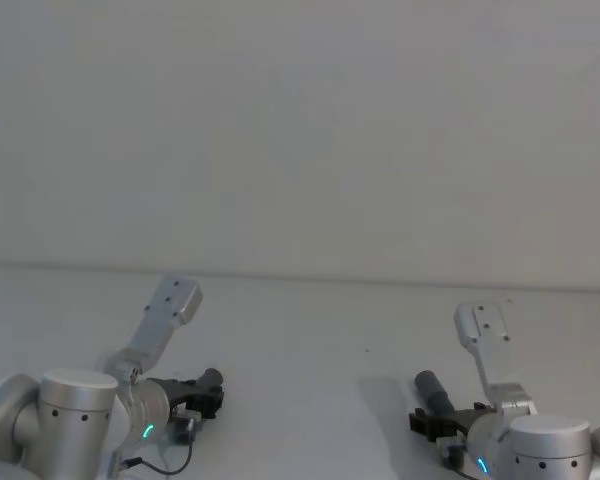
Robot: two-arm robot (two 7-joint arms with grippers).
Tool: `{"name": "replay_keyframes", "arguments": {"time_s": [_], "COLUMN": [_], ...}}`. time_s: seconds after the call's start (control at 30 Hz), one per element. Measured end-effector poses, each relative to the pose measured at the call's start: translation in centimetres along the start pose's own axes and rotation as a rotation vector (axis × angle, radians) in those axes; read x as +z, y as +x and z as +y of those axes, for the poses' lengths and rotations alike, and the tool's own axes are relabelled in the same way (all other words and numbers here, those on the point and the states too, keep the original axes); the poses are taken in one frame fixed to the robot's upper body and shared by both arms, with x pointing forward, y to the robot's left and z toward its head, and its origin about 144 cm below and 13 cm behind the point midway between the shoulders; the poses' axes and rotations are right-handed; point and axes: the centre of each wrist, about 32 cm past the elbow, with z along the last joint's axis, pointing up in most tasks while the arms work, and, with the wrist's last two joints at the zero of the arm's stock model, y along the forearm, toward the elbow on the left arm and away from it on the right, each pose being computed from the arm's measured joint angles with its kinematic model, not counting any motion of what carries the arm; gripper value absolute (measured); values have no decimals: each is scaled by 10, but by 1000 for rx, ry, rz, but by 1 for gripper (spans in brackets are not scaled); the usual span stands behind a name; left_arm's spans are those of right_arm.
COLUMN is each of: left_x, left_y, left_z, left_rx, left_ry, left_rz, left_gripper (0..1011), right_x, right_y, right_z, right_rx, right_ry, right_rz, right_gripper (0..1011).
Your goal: Use both hands to pick up one end of the pipe from the table, align the ends, and insert them.
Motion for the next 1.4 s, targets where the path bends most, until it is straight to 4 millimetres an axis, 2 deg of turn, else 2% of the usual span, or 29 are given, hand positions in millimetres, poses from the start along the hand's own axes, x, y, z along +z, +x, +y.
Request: {"name": "replay_keyframes", "arguments": {"time_s": [0.1, 0.13, 0.2, 0.23, 0.3, 0.33, 0.4, 0.47, 0.5, 0.6, 0.73, 0.9, 1.4], "left_x": [0, 0, 0, 0, 0, 0, 0, 0, 0, 0, 0, 0, 0], "left_y": [0, 0, 0, 0, 0, 0, 0, 0, 0, 0, 0, 0, 0], "left_z": [0, 0, 0, 0, 0, 0, 0, 0, 0, 0, 0, 0, 0], "left_rx": [0, 0, 0, 0, 0, 0, 0, 0, 0, 0, 0, 0, 0], "left_ry": [0, 0, 0, 0, 0, 0, 0, 0, 0, 0, 0, 0, 0], "left_rz": [0, 0, 0, 0, 0, 0, 0, 0, 0, 0, 0, 0, -1], "left_gripper": [332, 332, 332, 332, 332, 332, 332, 332, 332, 332, 332, 332, 332], "right_x": [0, 0, 0, 0, 0, 0, 0, 0, 0, 0, 0, 0, 0], "right_y": [0, 0, 0, 0, 0, 0, -1, -1, -1, 0, 0, 0, -1], "right_z": [0, 0, 1, 1, 1, 1, 1, 1, 1, 1, 1, 1, 1], "right_rx": [1, 1, 2, 2, 2, 2, 3, 3, 3, 2, 2, 2, 3], "right_ry": [-1, -2, -2, -3, -3, -3, -5, -5, -6, -7, -8, -9, -9], "right_rz": [1, 1, 2, 2, 2, 2, 3, 3, 3, 3, 3, 3, 4], "right_gripper": [881, 827, 812, 752, 693, 693, 599, 560, 496, 386, 278, 237, 234]}}
